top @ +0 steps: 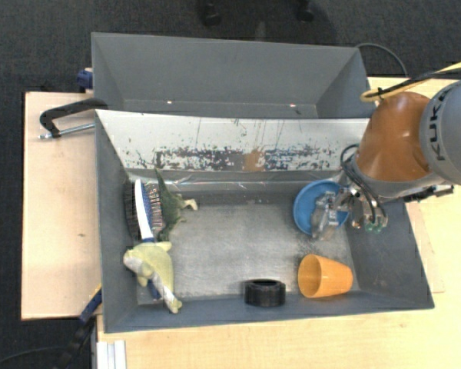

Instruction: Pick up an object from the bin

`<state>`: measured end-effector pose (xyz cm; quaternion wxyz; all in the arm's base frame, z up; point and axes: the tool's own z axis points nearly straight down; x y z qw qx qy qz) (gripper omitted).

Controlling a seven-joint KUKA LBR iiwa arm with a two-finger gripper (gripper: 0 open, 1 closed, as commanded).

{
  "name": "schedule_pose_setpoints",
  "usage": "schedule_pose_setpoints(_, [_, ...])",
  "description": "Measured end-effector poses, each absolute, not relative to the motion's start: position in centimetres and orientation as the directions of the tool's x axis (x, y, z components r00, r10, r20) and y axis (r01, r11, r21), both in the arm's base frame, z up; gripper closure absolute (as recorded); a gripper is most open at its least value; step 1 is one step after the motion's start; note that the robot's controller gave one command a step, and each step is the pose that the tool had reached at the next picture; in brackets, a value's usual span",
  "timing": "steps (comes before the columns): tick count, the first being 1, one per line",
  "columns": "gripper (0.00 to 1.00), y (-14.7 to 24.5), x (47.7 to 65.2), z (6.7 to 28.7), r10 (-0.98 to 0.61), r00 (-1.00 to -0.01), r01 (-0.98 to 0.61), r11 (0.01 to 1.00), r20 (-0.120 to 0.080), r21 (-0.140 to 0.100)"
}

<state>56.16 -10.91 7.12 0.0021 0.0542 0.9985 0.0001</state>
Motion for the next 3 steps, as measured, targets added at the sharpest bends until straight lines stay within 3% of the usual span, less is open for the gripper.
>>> schedule_pose_setpoints(1, [0.0, -10.9, 56.2, 7.1, 0.108, -0.994, 0.108, 0.994, -0.004, 0.0])
schedule_pose_setpoints(2, [1.0, -10.9, 56.2, 7.1, 0.108, -0.994, 0.108, 0.994, -0.004, 0.0])
schedule_pose_setpoints(3, [1.0, -11.3, 55.0, 22.3, 0.191, -0.981, 0.191, 0.982, -0.015, 0.001])
